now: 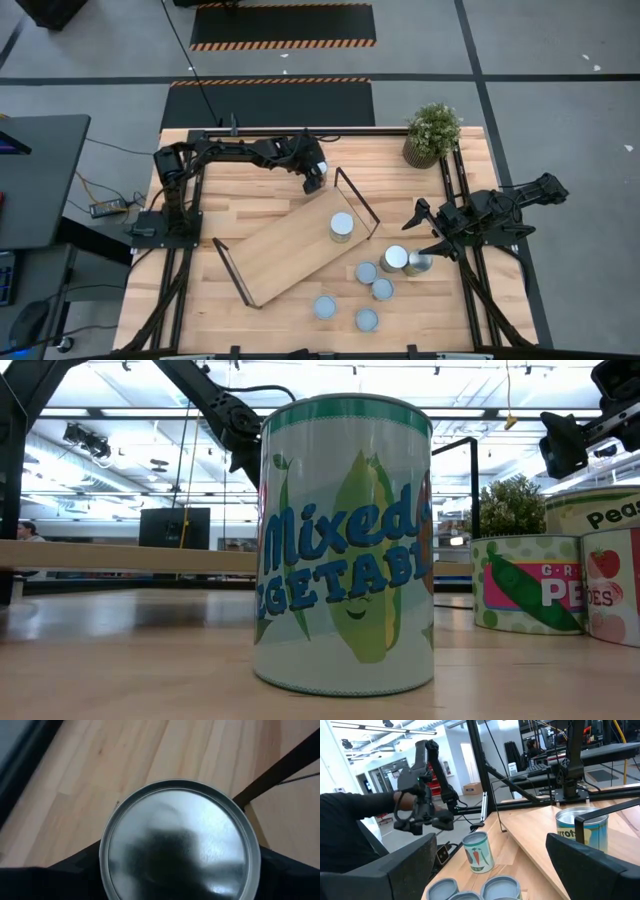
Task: Pick and place cans onto a shelf
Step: Put the large canned peaches on the shelf
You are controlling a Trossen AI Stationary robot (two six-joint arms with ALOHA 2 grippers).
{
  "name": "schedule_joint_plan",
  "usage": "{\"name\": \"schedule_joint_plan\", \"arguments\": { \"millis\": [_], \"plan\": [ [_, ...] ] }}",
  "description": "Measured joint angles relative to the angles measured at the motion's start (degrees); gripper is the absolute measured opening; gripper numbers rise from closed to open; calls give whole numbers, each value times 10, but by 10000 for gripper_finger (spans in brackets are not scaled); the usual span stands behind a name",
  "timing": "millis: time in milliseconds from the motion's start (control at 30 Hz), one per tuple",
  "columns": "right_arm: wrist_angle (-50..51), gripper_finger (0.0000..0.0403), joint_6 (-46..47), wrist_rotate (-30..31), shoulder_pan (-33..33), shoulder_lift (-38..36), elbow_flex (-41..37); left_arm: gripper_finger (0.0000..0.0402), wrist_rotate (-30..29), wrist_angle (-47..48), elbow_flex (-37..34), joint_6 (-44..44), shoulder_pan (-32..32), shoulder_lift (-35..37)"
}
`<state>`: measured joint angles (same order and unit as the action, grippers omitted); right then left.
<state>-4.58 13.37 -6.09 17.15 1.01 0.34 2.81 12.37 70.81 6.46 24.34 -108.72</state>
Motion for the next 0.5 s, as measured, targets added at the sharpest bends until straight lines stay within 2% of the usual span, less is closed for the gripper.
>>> {"name": "schedule_joint_plan", "arguments": {
  "millis": [267, 400, 500],
  "plan": [
    [-1, 383, 0, 0, 0, 0, 0, 319, -2, 57, 0, 1, 5, 113],
    [-1, 383, 0, 0, 0, 0, 0, 321, 12, 115, 1, 0, -17, 164],
    [-1, 383, 0, 0, 0, 0, 0, 321, 22, 147, 1, -20, -47, 178]
  ]
}}
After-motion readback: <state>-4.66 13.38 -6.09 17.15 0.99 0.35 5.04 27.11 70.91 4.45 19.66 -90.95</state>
